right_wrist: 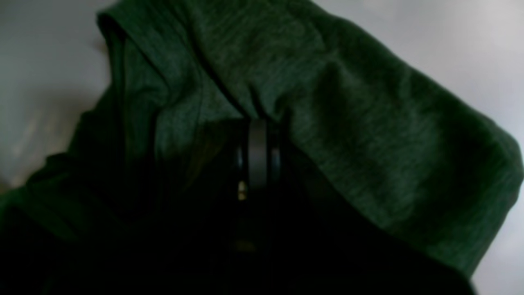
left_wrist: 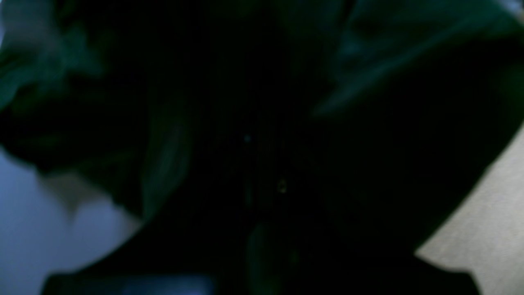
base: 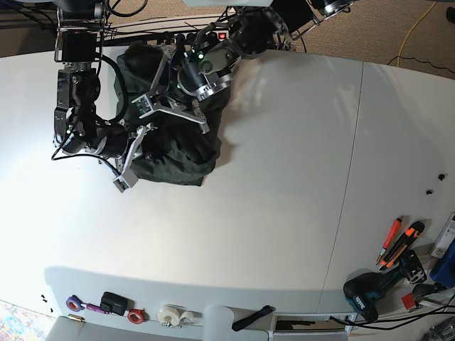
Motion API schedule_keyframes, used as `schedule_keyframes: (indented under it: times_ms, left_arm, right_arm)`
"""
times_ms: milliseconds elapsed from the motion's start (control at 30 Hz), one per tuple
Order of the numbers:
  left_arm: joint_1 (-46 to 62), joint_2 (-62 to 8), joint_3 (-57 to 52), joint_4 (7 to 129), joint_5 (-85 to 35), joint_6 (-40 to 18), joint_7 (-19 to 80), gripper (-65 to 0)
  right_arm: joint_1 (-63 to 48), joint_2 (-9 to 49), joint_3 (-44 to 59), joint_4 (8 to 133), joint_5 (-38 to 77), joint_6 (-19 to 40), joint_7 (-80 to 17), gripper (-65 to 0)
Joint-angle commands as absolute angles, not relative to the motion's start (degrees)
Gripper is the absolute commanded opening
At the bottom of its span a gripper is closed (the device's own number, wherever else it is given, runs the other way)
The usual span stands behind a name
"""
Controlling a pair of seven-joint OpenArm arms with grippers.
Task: Layout the t-shirt on the table in an organized manner, then fold the t-shirt properly
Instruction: 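Move the left gripper onto the shirt and grasp it beside the right gripper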
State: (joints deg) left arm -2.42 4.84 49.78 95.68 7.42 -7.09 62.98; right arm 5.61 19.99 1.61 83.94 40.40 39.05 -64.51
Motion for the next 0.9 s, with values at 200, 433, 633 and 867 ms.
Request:
schedule_keyframes:
  times_ms: [200,433,633,867]
  left_arm:
    - [1.56,4.01,50.39,96.73,12.53,-3.97,63.44,-65.0]
    - [2.04,3.99,50.5,97.93,17.12,-3.97,64.51,-65.0]
    - [0.25,3.97,50.22,98.35,19.33,-1.17,64.36,-65.0]
    - [-1.96,3.97,48.82,98.32,19.33,-1.08,62.98,-65.0]
  right_arm:
    - [6.85,20.8,1.98,84.64,35.05,34.48,-58.92,-65.0]
    - [8.01,20.84,1.98,84.64,26.2,24.43,-57.12,-65.0]
    - [7.16,21.02,1.98,84.64,25.02,23.53,-64.79,-65.0]
    - [4.78,22.41,3.05,84.75,27.86,23.51,-63.11,-65.0]
